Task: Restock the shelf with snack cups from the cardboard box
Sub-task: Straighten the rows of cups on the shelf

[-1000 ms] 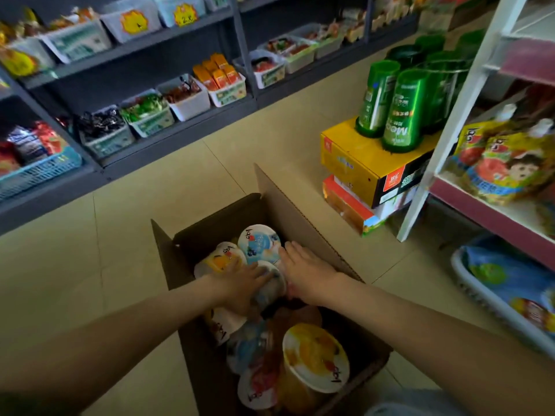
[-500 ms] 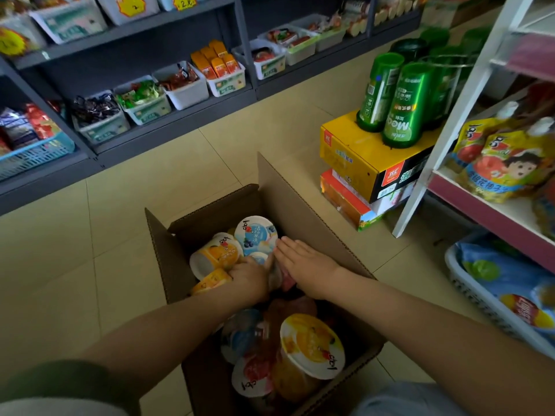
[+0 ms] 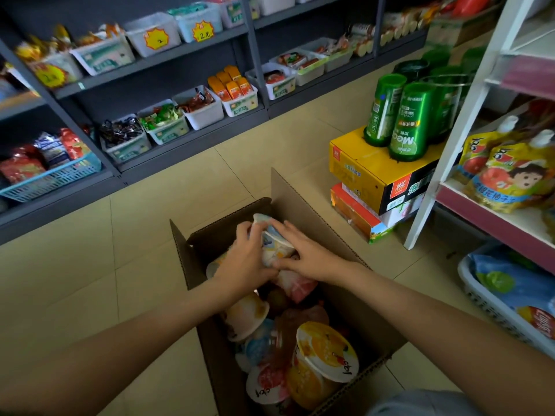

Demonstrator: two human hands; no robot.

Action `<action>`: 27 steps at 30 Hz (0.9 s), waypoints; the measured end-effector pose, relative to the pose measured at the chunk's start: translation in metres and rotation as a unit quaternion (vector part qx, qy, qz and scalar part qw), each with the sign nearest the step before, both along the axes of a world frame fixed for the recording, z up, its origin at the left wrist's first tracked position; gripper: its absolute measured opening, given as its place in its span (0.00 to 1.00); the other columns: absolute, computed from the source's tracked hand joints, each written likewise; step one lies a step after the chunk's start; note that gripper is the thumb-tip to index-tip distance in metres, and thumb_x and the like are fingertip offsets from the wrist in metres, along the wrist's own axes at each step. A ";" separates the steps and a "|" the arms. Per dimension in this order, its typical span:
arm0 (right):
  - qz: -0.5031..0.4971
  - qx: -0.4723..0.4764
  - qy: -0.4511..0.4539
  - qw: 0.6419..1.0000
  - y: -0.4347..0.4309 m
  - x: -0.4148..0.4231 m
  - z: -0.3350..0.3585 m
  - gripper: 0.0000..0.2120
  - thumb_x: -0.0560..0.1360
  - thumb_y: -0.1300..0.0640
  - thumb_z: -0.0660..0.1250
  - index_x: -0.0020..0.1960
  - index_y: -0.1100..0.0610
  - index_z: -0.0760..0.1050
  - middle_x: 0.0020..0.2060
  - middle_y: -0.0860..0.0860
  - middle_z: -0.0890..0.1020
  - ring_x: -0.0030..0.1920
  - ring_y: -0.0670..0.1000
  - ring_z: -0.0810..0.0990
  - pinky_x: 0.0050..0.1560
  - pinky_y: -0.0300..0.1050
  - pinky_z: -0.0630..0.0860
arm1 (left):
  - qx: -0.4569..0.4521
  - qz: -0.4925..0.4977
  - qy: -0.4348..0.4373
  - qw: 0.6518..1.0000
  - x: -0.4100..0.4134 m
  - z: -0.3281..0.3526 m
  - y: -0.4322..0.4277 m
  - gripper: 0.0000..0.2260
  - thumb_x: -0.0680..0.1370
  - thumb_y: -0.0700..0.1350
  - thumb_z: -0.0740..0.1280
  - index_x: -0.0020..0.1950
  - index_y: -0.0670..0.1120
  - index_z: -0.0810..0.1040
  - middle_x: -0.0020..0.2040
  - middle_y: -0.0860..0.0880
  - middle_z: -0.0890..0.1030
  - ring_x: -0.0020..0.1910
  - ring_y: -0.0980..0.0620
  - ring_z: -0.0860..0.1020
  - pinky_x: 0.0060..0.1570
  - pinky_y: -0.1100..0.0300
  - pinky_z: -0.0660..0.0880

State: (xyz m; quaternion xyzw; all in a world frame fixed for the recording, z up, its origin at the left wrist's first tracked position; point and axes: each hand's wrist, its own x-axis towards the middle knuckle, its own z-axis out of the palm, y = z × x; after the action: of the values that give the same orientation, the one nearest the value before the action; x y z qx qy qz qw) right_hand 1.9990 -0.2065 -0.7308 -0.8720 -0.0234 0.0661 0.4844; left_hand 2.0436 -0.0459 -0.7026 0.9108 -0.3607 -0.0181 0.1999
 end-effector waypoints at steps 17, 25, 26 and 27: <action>-0.105 0.072 -0.335 0.934 -0.055 -0.018 0.151 0.28 0.73 0.64 0.69 0.69 0.49 0.65 0.68 0.37 0.63 0.69 0.30 0.58 0.70 0.33 0.60 | -0.294 -0.245 -0.276 0.882 0.032 0.129 -0.060 0.12 0.78 0.46 0.63 0.58 0.41 0.74 0.60 0.43 0.74 0.62 0.47 0.72 0.66 0.58 0.67; -0.169 -0.111 -0.449 0.870 -0.159 -0.085 0.273 0.27 0.74 0.59 0.68 0.70 0.48 0.64 0.71 0.46 0.65 0.72 0.40 0.59 0.69 0.30 0.58 | -0.407 -0.298 -0.298 0.810 -0.004 0.238 -0.187 0.13 0.75 0.43 0.64 0.55 0.38 0.78 0.61 0.51 0.71 0.64 0.60 0.69 0.63 0.66 0.67; -0.180 -0.131 -0.461 0.859 -0.171 -0.096 0.288 0.27 0.74 0.58 0.68 0.70 0.49 0.64 0.71 0.45 0.65 0.72 0.39 0.59 0.68 0.29 0.59 | -0.423 -0.306 -0.290 0.802 -0.013 0.252 -0.203 0.12 0.75 0.43 0.64 0.56 0.39 0.78 0.61 0.52 0.71 0.63 0.61 0.68 0.63 0.69 0.65; -0.190 -0.153 -0.470 0.848 -0.182 -0.108 0.303 0.27 0.74 0.57 0.68 0.70 0.49 0.64 0.70 0.44 0.64 0.71 0.38 0.59 0.69 0.31 0.59 | -0.436 -0.314 -0.284 0.794 -0.022 0.266 -0.219 0.12 0.74 0.42 0.64 0.56 0.42 0.77 0.61 0.52 0.71 0.63 0.63 0.68 0.63 0.71 0.63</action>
State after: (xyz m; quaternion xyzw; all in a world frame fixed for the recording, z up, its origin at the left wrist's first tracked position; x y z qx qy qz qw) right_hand 1.8908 -0.3886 -0.4275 -0.8493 -0.0717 -0.4423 0.2790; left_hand 2.0212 -0.2650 -0.4366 0.5275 -0.6373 0.3387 0.4482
